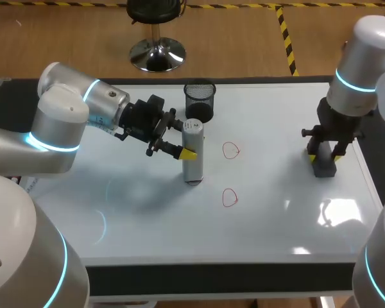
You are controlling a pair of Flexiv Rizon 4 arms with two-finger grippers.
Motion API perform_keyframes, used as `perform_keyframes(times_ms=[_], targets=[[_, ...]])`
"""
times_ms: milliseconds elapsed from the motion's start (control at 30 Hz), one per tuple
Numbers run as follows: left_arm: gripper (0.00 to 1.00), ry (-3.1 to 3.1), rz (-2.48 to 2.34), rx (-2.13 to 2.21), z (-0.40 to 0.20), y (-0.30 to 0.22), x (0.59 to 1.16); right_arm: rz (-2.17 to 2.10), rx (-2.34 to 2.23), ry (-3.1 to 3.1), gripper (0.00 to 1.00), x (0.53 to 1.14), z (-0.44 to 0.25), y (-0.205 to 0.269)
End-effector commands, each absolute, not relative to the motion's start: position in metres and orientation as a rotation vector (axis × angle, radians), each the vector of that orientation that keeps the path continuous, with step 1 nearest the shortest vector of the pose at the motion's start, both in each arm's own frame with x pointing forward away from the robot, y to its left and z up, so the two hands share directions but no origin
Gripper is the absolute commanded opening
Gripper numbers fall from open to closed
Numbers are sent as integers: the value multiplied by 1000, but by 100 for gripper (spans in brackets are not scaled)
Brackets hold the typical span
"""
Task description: Pick up the inspection probe, press it on each red-marked spot on the whiteboard one by one, put down the probe, pick up the eraser, and wipe off all the red marks.
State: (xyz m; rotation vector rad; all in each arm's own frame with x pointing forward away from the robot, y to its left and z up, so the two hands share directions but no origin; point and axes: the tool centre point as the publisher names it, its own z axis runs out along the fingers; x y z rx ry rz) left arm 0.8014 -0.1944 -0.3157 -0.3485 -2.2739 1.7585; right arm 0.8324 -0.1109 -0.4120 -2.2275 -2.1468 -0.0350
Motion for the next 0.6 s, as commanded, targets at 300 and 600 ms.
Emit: perform_keyframes(times_ms=[300,600], targets=[[0,-2274,1759,-347,-325,-194,800,-35,-2283,-2138,0,831,-375,-119],[0,-2274,1759,-347,-325,-194,800,-39,-2304,-2125,0,830,-356,-127]])
